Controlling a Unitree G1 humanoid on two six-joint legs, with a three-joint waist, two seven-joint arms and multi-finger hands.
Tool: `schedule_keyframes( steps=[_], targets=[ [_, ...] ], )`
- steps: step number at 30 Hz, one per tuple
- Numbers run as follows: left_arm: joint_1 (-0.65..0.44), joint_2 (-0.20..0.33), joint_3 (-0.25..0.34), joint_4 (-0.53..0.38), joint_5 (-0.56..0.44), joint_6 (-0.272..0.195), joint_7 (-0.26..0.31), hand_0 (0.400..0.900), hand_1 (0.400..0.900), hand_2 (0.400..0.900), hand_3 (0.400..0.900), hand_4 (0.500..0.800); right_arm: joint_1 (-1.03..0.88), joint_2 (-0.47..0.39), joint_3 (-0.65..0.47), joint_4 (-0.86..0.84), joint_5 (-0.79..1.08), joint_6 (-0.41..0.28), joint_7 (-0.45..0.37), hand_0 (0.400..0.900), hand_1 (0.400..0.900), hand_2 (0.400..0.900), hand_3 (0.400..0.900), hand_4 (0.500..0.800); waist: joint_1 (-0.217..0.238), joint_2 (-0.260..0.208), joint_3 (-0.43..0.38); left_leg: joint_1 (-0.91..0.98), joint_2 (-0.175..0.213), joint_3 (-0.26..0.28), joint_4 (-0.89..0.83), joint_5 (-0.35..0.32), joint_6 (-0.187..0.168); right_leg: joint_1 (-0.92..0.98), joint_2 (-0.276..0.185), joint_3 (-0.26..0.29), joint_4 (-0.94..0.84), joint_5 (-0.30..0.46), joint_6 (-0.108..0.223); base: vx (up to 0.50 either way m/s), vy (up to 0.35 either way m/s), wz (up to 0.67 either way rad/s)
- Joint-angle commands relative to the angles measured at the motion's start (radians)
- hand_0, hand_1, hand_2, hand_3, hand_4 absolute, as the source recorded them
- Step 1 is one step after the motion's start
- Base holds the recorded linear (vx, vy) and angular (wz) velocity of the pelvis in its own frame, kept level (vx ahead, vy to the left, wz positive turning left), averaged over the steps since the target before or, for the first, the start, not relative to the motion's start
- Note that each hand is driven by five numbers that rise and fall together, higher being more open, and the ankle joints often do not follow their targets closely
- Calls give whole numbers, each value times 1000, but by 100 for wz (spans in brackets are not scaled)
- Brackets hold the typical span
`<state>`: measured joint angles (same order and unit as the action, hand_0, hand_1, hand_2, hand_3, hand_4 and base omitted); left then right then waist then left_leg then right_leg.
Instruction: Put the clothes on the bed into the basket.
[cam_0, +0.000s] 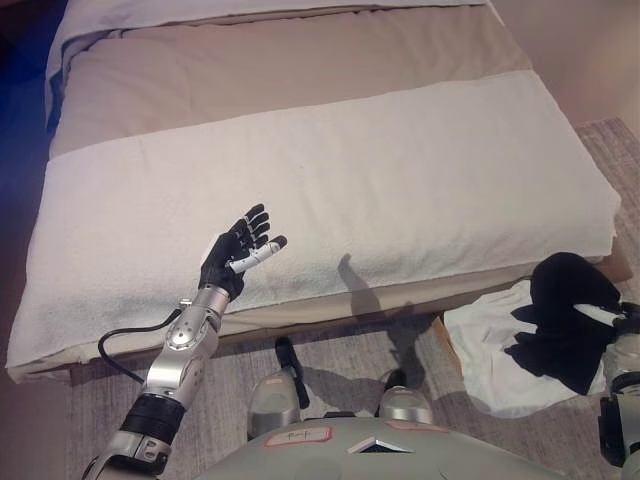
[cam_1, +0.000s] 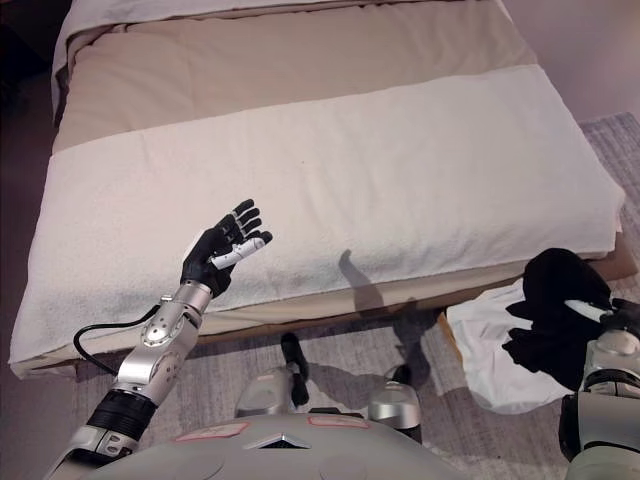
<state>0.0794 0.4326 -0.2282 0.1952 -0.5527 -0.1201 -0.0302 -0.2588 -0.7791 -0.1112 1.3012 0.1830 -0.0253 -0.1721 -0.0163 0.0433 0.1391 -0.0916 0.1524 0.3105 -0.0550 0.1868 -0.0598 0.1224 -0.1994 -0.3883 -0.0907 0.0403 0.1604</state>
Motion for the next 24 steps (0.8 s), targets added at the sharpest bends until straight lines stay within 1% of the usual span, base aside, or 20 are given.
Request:
schedule_keyframes(
  steps=[1,4,5,6,10,15,21,24],
  targets=[
    [-74,-22,45,-101,2,-71,12,900,900,900,900,800,-129,-95,58,-68,-8,-34,-74,900,900,900,900,800,24,-35,17,-21,50,-58,96,-64,-87,26,54,-52,3,-61,-39,0,0,0],
    [-72,-25,50,-102,4,-66,14,900,900,900,900,800,-147,-88,68,-73,-10,-27,-75,900,900,900,900,800,26,-38,21,-16,57,-56,95,-62,-89,29,61,-50,3,-66,-43,2,-24,-5],
    [-73,-26,57,-95,7,-68,9,900,900,900,900,800,-109,-76,41,-71,7,-33,-56,900,900,900,900,800,18,-36,23,-15,60,-55,94,-61,-90,29,64,-49,3,-68,-44,6,-20,-4],
    [-82,-32,54,-97,-3,-73,14,900,900,900,900,800,-99,-54,41,-61,5,-25,-76,900,900,900,900,800,22,-37,23,-13,61,-55,94,-61,-90,32,65,-50,3,-70,-45,0,0,0],
    [-82,-33,54,-112,-2,-83,14,900,900,900,900,800,-114,-47,62,-7,-8,-27,-74,900,900,900,900,800,29,-37,24,-9,63,-57,94,-59,-92,36,66,-51,3,-71,-46,0,0,0],
    [-84,-37,58,-110,0,-85,19,900,900,900,900,800,-136,-31,88,13,-12,-26,-69,900,900,900,900,800,32,-38,22,-5,66,-54,93,-59,-94,40,68,-52,3,-74,-48,0,0,0],
    [-90,-40,65,-97,9,-94,39,900,900,900,900,800,-159,-12,107,-19,-4,-32,-79,900,900,900,900,800,34,-43,19,-4,67,-56,97,-61,-94,44,71,-52,3,-75,-50,0,0,0],
    [-87,-43,75,-90,13,-96,46,900,900,900,900,800,-173,17,128,-76,-10,-39,-82,900,900,900,900,800,36,-45,18,-3,69,-55,99,-63,-95,46,72,-53,3,-76,-51,0,0,0]
  ],
)
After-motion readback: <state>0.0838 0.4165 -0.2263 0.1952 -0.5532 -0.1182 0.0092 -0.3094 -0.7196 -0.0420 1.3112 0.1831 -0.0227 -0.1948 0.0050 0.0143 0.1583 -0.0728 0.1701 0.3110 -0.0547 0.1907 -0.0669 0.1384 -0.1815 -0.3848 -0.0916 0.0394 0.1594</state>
